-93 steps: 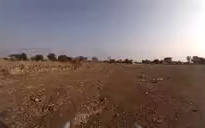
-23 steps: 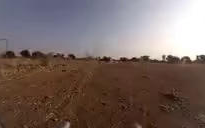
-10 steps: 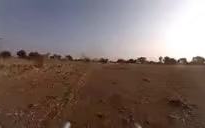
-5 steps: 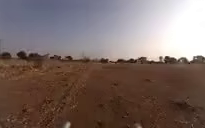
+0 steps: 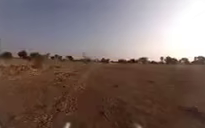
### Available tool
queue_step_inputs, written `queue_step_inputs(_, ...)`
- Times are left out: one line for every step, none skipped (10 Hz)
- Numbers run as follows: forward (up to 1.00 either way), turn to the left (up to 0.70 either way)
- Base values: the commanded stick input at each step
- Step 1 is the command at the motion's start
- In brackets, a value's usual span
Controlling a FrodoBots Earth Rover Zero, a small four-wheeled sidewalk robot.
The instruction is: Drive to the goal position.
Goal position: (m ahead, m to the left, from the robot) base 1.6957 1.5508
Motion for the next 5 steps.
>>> queue_step_inputs(0.50,0.00)
queue_step_inputs(0.50,0.00)
queue_step_inputs(0.50,0.00)
queue_step_inputs(0.50,0.00)
queue_step_inputs(0.50,0.00)
